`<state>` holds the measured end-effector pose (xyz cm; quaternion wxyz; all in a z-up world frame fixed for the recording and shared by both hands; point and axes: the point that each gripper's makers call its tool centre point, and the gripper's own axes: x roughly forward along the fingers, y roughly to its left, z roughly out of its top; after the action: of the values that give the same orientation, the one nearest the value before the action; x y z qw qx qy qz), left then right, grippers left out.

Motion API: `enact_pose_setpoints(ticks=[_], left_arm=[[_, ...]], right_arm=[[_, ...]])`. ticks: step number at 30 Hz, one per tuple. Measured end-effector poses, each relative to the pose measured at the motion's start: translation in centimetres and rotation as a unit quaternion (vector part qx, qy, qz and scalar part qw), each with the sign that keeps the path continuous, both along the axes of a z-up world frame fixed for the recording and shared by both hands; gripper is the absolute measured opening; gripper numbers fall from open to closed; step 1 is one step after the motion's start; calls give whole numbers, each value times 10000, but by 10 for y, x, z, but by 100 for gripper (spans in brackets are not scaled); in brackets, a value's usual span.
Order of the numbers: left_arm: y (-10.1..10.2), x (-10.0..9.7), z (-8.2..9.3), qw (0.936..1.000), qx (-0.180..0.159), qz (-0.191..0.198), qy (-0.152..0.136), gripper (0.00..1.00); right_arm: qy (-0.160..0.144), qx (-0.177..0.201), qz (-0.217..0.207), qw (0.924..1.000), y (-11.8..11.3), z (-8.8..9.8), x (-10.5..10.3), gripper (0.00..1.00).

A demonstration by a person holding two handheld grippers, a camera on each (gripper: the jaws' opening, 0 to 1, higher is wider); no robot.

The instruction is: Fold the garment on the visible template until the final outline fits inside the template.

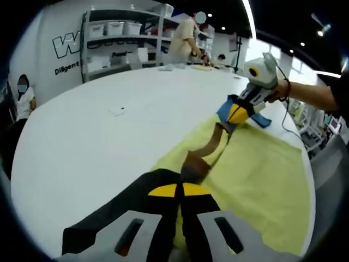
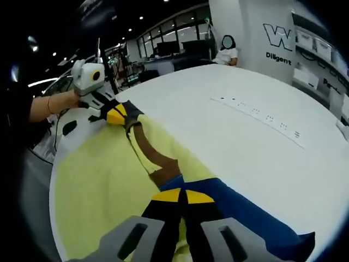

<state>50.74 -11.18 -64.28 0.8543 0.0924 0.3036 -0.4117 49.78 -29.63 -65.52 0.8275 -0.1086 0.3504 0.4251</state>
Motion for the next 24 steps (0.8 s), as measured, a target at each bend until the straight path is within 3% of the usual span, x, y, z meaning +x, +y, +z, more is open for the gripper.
enact_pose_setpoints(ticks=[7, 12, 15, 24], left_arm=[[2, 24, 22, 9993, 95, 83, -350, 0], [5, 50, 29, 9986, 116, 251, -440, 0], [3, 61, 30, 9981, 192, 293, -499, 0], [5, 100, 17, 9972, 391, 519, -358, 0]], right_arm=[[-443, -56, -18, 9990, 0, 24, 19, 0], [-779, -121, -95, 9968, 3, 39, 42, 0], [-1205, -362, -72, 9920, 3, 46, 62, 0], [-1601, -986, -463, 9811, 0, 38, 109, 0]])
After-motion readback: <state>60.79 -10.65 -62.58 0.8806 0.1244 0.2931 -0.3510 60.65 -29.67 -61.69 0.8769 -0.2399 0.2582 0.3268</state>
